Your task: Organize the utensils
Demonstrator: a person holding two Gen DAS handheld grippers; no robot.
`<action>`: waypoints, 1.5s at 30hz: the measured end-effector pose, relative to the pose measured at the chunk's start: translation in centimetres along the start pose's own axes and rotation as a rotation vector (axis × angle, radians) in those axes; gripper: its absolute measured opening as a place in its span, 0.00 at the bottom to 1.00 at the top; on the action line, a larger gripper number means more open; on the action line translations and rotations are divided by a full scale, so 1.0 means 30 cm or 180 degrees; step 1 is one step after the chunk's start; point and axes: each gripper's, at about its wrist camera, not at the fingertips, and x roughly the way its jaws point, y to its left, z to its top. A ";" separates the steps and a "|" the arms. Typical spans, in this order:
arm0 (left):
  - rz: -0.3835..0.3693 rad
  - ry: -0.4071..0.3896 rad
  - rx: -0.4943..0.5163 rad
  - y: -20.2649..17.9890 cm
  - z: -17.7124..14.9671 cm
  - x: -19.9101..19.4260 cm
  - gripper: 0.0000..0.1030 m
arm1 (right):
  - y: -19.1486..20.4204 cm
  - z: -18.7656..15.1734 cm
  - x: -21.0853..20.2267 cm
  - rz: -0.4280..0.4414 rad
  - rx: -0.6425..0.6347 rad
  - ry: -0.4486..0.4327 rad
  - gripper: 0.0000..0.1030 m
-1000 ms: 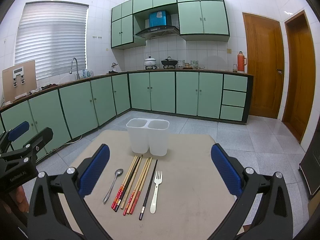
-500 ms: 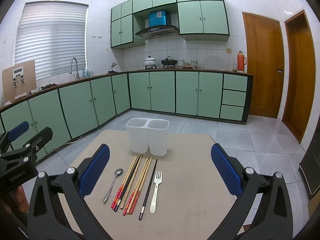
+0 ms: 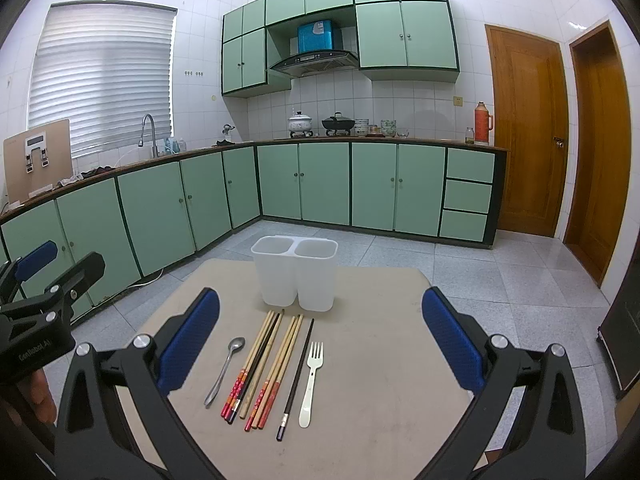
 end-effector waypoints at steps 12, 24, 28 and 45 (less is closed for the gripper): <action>0.0009 0.0028 0.0007 0.002 -0.024 0.014 0.94 | -0.013 -0.010 0.021 -0.0016 0.0013 0.0036 0.95; 0.0163 0.0542 -0.0037 0.078 -0.152 0.210 0.94 | -0.096 -0.159 0.215 -0.0171 0.0030 0.0455 0.95; 0.0140 0.0805 -0.0037 0.079 -0.201 0.306 0.94 | -0.090 -0.185 0.323 -0.0184 0.0002 0.0666 0.95; -0.0077 0.1836 0.0079 -0.006 -0.388 0.670 0.74 | -0.063 -0.324 0.759 0.0161 0.0140 0.1756 0.57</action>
